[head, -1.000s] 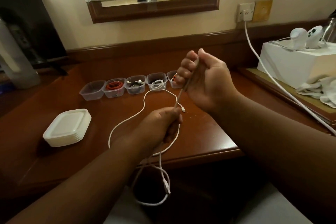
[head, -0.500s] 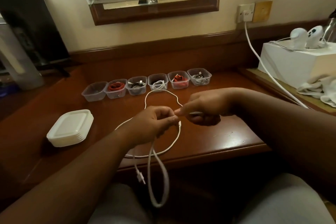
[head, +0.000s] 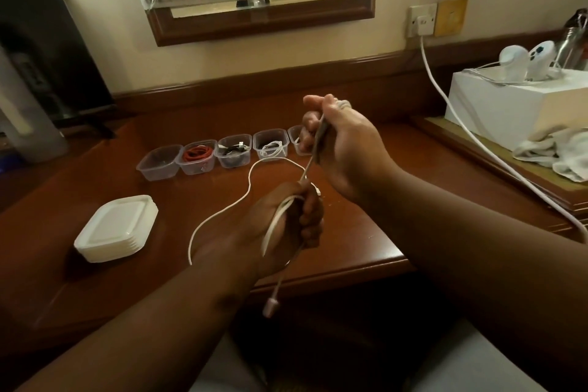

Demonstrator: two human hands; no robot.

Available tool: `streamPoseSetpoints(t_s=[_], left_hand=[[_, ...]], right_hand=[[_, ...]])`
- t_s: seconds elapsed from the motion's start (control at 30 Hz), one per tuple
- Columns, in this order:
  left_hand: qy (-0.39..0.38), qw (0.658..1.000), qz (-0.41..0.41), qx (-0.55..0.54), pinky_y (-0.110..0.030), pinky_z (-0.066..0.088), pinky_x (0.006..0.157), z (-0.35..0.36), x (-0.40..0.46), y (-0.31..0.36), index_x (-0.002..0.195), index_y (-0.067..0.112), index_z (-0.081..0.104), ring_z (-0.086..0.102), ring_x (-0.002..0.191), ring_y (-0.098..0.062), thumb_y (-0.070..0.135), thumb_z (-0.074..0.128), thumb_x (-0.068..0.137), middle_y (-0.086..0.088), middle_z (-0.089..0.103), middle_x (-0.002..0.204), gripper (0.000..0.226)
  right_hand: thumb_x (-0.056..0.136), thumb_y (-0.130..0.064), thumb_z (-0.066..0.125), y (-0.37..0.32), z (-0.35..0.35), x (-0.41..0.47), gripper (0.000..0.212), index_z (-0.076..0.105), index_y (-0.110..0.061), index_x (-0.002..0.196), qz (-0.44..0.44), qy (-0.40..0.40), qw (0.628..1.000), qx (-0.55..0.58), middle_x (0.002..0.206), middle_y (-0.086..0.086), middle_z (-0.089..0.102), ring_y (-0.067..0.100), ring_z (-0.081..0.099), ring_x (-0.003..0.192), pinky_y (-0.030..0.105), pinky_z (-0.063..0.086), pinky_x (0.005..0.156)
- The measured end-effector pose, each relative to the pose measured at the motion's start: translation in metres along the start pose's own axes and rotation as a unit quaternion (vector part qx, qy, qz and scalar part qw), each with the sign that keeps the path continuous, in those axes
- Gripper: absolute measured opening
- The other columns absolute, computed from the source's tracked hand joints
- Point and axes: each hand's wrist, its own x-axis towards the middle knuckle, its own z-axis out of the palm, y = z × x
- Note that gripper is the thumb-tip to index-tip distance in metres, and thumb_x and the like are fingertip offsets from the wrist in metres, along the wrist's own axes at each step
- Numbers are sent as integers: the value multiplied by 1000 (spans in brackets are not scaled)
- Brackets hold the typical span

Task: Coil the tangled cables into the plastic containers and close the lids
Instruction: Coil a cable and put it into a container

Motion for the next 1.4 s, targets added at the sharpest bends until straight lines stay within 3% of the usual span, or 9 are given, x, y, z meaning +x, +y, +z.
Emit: streamPoseSetpoints(t_s=[0.1, 0.23, 0.33, 0.53, 0.7, 0.9, 1.1, 1.27, 1.4], left_hand=[[-76, 997, -11, 3, -30, 27, 54, -7, -4, 2, 69, 11, 49, 32, 56, -18, 31, 41, 95, -4, 38, 63, 34], [-121, 991, -43, 26, -32, 32, 59, -17, -9, 15, 71, 9, 56, 39, 60, -19, 36, 64, 79, -6, 45, 65, 30], [-77, 977, -61, 189, -31, 36, 58, -33, -9, 33, 75, 10, 63, 47, 61, -20, 31, 58, 71, -8, 51, 67, 23], [6, 946, -73, 315, -36, 56, 68, -57, -9, 55, 96, 0, 71, 65, 77, -28, 23, 46, 73, -17, 66, 82, 42], [129, 925, 0, 357, -27, 42, 52, -62, -4, 56, 96, 8, 73, 56, 61, -16, 32, 41, 85, -6, 61, 69, 42], [211, 941, 53, 258, -25, 20, 45, -58, 7, 60, 76, 8, 71, 31, 52, -13, 41, 38, 101, -3, 41, 60, 53], [199, 957, 80, 196, -31, 15, 52, -64, 7, 47, 79, 17, 63, 28, 50, -16, 56, 58, 89, 0, 31, 55, 40], [300, 934, 97, 169, -25, 20, 46, -65, 13, 41, 88, 18, 59, 28, 46, -12, 30, 62, 96, 2, 37, 55, 15], [320, 881, 96, 334, -23, 37, 52, -67, 12, 41, 114, 22, 59, 46, 58, -4, 28, 72, 89, 6, 60, 77, 29]], right_hand=[[106, -25, 40, 1, -5, 1, 18, 54, -17, 98, -126, 13, 933, -338, 76, -2, 56, 18, 57, 68, 43, 54, 68], [103, -48, 34, -3, -27, 3, 39, 49, -22, 78, -251, -139, 600, -747, 66, -9, 50, 6, 51, 57, 24, 35, 52], [94, -69, 10, -5, -41, 4, 72, 56, -17, 74, -199, -181, 504, -821, 77, 1, 60, 19, 60, 71, 34, 48, 64], [83, -81, 27, -13, -46, 3, 67, 41, -19, 60, -166, -186, 482, -840, 64, -2, 46, 15, 43, 57, 29, 28, 48], [91, -69, 41, -10, -47, 1, 54, 41, -23, 64, -132, -202, 435, -867, 69, -7, 47, 8, 41, 59, 22, 24, 49], [104, -37, 43, -2, -41, 4, 49, 49, -15, 60, 197, -252, 711, -626, 55, -1, 41, 14, 34, 49, 29, 30, 54], [106, -24, 37, -9, -45, 4, 56, 42, -23, 49, 275, -273, 798, -461, 51, -4, 31, 16, 22, 45, 28, 21, 46], [105, -34, 42, -13, -40, 0, 49, 52, -15, 61, 218, -229, 648, -693, 54, -3, 43, 11, 35, 47, 26, 30, 53], [104, -40, 39, -11, -38, -4, 49, 50, -15, 64, 170, -201, 587, -766, 58, -1, 39, 13, 33, 52, 28, 26, 51]])
